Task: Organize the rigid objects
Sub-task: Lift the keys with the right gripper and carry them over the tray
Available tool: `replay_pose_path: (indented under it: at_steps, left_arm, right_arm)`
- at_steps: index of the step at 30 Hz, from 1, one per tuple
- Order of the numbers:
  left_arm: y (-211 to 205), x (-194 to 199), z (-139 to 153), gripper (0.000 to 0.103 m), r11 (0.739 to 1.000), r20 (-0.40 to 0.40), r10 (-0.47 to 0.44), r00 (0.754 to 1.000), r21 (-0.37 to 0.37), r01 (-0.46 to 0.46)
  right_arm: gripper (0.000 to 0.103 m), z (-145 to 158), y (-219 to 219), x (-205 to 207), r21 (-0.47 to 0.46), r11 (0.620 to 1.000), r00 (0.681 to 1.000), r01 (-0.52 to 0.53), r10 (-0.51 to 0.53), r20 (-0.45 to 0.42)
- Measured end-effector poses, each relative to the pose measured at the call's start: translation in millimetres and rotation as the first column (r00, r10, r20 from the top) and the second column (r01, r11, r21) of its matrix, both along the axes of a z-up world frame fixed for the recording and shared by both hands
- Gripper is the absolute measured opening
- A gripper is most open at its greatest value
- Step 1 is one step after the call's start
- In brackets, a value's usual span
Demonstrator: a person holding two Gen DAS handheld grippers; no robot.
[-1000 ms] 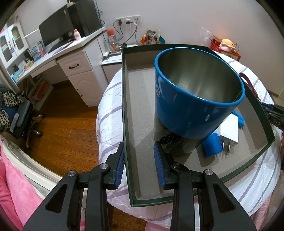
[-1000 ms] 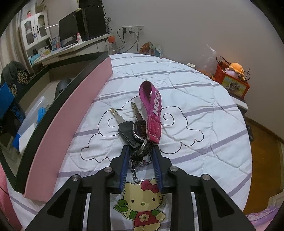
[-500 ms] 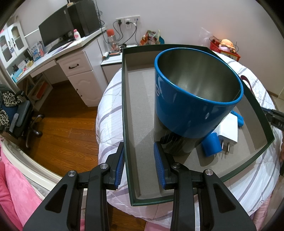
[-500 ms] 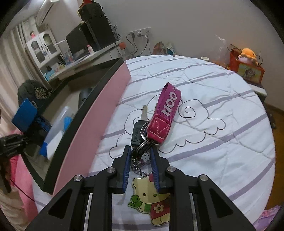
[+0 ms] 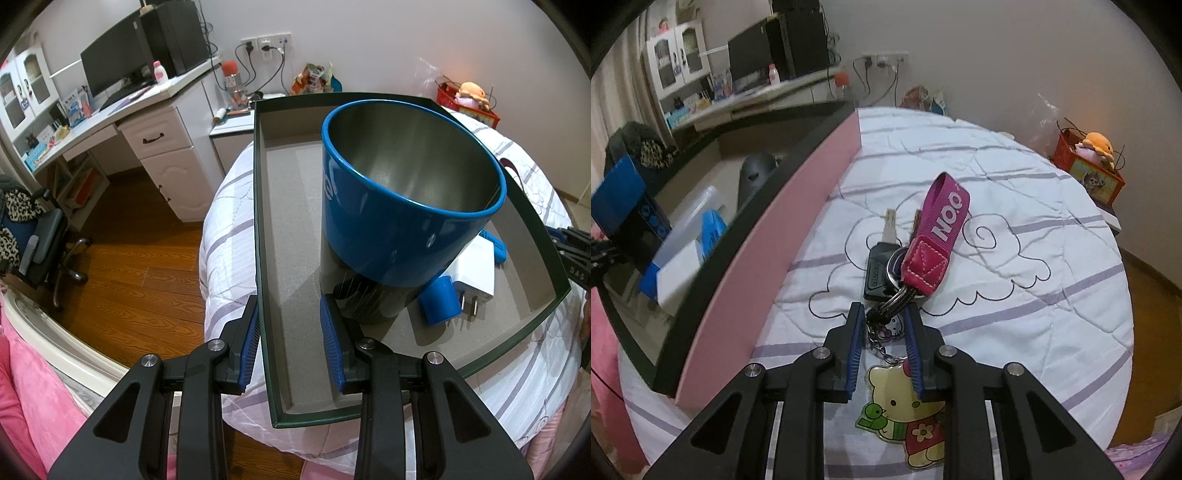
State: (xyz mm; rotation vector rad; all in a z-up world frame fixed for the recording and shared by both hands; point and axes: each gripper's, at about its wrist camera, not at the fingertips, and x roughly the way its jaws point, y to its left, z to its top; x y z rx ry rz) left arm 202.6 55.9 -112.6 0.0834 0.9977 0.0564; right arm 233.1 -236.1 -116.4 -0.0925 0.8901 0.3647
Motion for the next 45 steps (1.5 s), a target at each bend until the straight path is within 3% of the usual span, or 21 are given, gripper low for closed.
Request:
replay_pose_path:
  at_steps: [13,28,30,32,35,40,42,44,45]
  left_arm:
    - [0,0,0,0.031,1.000,0.000,0.000,1.000,0.001,0.000]
    - [1,-1,0,0.031,1.000,0.001,0.000,1.000,0.000,0.000]
    - [1,-1,0,0.031,1.000,0.000,-0.001,1.000,0.000,0.001]
    - [0,-1,0,0.031,1.000,0.000,0.000,1.000,0.000,0.000]
    - [1,-1,0,0.031,1.000,0.000,0.000,1.000,-0.001,0.000]
    - [1,-1,0,0.031,1.000,0.001,-0.001,1.000,-0.002,0.001]
    - [0,0,1,0.031,1.000,0.001,-0.001,1.000,-0.003,0.001]
    - [0,0,0,0.031,1.000,0.001,-0.001,1.000,-0.002,0.001]
    - [0,-1,0,0.031,1.000,0.001,-0.001,1.000,-0.003,0.001]
  right_arm:
    - [0.020,15,1,-13,0.091,0.995,0.995,-0.037,0.029,0.092]
    - [0.020,49,7,-21,0.101,0.994,0.980,-0.030,0.009,0.200]
    - [0.018,55,7,-22,0.110,0.993,0.978,-0.033,0.010,0.209]
    - [0.009,60,7,-23,0.122,0.992,0.974,-0.036,0.007,0.227]
    - [0.009,71,6,-22,0.132,0.991,0.969,-0.038,0.005,0.246]
    - [0.009,68,10,-14,0.099,0.995,0.981,-0.033,0.013,0.194]
    - [0.011,63,12,-18,0.087,0.996,0.983,-0.025,0.008,0.186]
    - [0.032,53,14,-18,0.072,0.997,0.990,-0.030,0.020,0.138]
    - [0.037,45,17,-19,0.037,0.999,0.991,-0.016,0.011,0.130]
